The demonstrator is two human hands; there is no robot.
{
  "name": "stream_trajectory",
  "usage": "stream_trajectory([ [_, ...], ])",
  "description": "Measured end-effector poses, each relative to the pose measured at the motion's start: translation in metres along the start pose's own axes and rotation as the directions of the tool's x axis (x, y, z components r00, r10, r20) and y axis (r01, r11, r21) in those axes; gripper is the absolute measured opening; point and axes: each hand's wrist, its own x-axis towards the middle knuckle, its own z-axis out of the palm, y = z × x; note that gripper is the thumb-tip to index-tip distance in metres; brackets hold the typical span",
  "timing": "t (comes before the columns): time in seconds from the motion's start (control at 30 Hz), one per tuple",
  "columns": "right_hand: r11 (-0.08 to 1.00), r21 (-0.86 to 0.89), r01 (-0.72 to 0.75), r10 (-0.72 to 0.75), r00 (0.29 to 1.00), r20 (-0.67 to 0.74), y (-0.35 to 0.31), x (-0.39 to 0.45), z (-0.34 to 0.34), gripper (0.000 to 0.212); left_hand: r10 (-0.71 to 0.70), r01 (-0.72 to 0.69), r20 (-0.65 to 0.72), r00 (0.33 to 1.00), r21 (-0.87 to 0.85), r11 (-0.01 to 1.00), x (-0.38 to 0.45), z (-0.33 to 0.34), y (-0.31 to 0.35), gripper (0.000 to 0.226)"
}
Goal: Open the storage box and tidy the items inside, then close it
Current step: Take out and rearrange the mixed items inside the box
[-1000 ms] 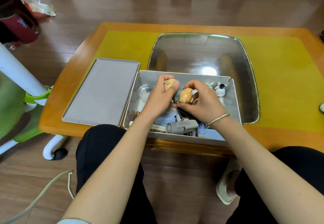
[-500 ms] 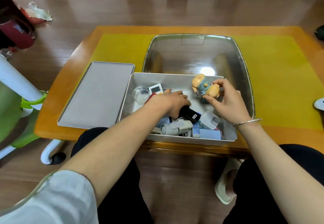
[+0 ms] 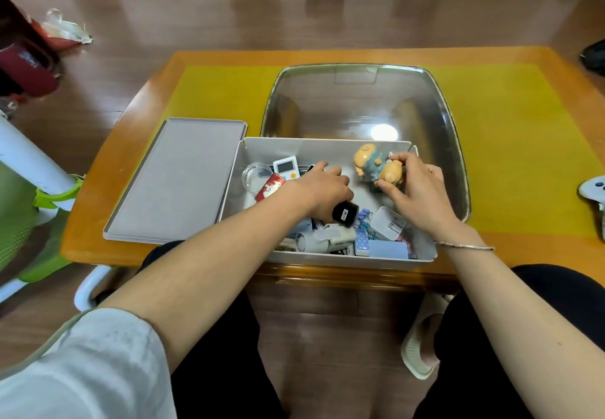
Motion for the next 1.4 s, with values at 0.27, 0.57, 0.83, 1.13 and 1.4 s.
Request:
stream_trajectory([
  [0.27,0.999,0.038,0.010,-0.009,1.000,-0.027,0.002,0.001,0.001,0.042,-0.094,0.004,-0.362,0.927,-0.242,0.970,-0.038,-0.027,-0.020,0.036],
  [0.57,1.000,-0.004,0.011,-0.011,1.000,-0.001,0.004,0.002,0.001,0.046,-0.495,0.384,-0.065,0.867,-0.546,0.745,-0.080,-0.032,-0.058,0.053],
  [0.83,1.000,-0.004,0.011,-0.011,1.000,-0.004,0.004,0.002,0.002,0.046,-0.627,0.618,0.101,0.772,-0.349,0.705,-0.070,-0.002,-0.046,0.047],
  [1.13,1.000,0.008,0.011,-0.011,1.000,-0.003,0.004,0.002,0.001,0.046,-0.494,0.526,0.229,0.839,-0.109,0.844,-0.053,-0.007,-0.020,0.064],
  [1.4,1.000,0.015,0.007,-0.007,1.000,-0.012,0.005,0.001,0.003,0.046,-0.398,0.417,0.200,0.895,-0.064,0.906,-0.022,-0.006,-0.006,0.063],
])
